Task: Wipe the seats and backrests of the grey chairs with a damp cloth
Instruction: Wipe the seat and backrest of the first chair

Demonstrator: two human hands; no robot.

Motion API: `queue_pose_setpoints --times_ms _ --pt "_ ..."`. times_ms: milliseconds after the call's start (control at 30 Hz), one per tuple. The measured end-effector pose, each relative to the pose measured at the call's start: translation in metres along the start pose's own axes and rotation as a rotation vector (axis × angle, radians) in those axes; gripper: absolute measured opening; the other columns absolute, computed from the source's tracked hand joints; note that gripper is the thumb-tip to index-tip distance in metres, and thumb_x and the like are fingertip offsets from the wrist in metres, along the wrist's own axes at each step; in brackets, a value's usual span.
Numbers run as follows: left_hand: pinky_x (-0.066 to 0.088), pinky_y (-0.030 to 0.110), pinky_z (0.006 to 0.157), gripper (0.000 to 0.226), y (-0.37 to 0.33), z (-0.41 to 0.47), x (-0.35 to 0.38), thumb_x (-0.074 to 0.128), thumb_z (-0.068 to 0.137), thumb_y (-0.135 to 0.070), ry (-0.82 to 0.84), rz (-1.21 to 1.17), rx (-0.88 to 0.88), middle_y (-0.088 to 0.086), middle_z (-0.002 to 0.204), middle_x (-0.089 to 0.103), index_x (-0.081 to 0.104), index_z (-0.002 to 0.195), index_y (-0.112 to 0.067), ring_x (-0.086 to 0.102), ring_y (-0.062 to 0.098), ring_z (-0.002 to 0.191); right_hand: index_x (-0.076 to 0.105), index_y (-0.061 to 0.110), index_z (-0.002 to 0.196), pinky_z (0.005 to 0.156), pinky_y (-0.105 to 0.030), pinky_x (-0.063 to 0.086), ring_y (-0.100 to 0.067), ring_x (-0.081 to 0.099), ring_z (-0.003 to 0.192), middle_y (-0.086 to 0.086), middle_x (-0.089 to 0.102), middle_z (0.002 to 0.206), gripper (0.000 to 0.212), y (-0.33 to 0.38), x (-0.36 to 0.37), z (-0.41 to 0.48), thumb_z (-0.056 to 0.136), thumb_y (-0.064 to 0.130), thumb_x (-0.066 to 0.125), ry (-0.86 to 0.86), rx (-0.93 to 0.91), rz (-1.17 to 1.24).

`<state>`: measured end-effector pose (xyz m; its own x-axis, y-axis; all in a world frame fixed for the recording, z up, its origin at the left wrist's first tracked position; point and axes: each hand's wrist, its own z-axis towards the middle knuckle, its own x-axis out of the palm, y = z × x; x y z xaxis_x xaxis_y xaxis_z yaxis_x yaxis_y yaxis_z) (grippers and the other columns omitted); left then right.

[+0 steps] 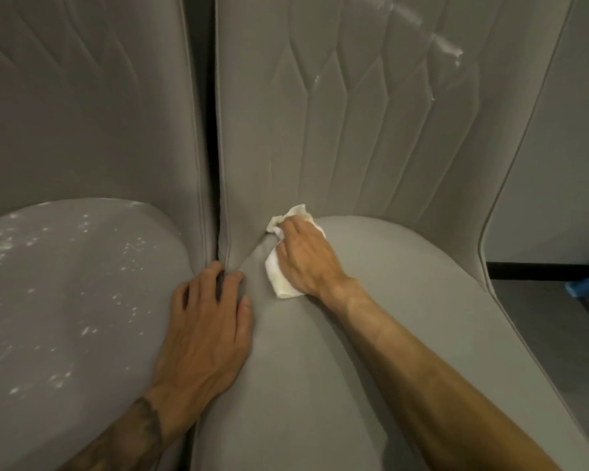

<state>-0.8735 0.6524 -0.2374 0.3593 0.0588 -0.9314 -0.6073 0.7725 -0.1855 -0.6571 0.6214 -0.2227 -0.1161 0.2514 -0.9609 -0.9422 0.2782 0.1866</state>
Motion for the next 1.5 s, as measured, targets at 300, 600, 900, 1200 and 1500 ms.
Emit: queue_pose_setpoints --times_ms 300,600,900,1200,1500 --pt "0.038 0.047 0.102 0.037 0.004 0.000 0.006 0.040 0.102 -0.039 -0.022 0.013 0.002 0.011 0.138 0.047 0.054 0.129 -0.019 0.053 0.031 0.118 0.041 0.011 0.137 0.116 -0.034 0.018 -0.026 0.034 0.135 -0.009 0.042 0.143 0.046 -0.040 -0.008 -0.004 0.104 0.019 0.010 0.050 0.171 -0.340" --pt "0.038 0.048 0.105 0.038 0.003 0.000 0.003 0.037 0.103 -0.038 0.003 -0.013 0.004 0.010 0.140 0.046 0.053 0.132 -0.020 0.052 0.032 0.121 0.045 -0.001 0.135 0.116 -0.041 0.021 -0.035 0.037 0.134 -0.023 0.041 0.142 0.043 -0.057 -0.019 -0.013 0.105 0.012 0.017 0.080 0.029 -0.254" --pt "0.042 0.052 0.104 0.042 0.002 -0.001 0.000 0.035 0.103 -0.036 -0.008 -0.010 0.015 0.015 0.138 0.050 0.056 0.131 -0.014 0.053 0.034 0.122 0.050 -0.010 0.128 0.107 -0.048 0.032 -0.040 0.045 0.123 -0.029 0.052 0.129 0.039 -0.065 -0.020 -0.019 0.100 0.008 0.031 -0.090 0.505 -0.098" --pt "0.044 0.052 0.101 0.040 0.002 0.000 -0.001 0.037 0.102 -0.034 -0.005 0.006 0.018 0.015 0.137 0.051 0.057 0.130 -0.014 0.054 0.034 0.119 0.057 -0.003 0.115 0.101 -0.041 0.038 -0.035 0.053 0.109 -0.020 0.057 0.120 0.024 0.016 -0.009 -0.013 0.099 0.005 0.042 0.029 -0.134 0.118" --pt "0.045 0.051 0.102 0.039 -0.001 -0.001 0.001 0.036 0.104 -0.034 -0.009 0.006 0.012 0.017 0.140 0.054 0.058 0.130 -0.013 0.055 0.034 0.123 0.054 0.008 0.118 0.094 -0.029 0.039 -0.022 0.052 0.102 -0.008 0.057 0.117 0.020 0.031 -0.002 -0.022 0.102 0.014 0.042 0.009 -0.150 0.229"
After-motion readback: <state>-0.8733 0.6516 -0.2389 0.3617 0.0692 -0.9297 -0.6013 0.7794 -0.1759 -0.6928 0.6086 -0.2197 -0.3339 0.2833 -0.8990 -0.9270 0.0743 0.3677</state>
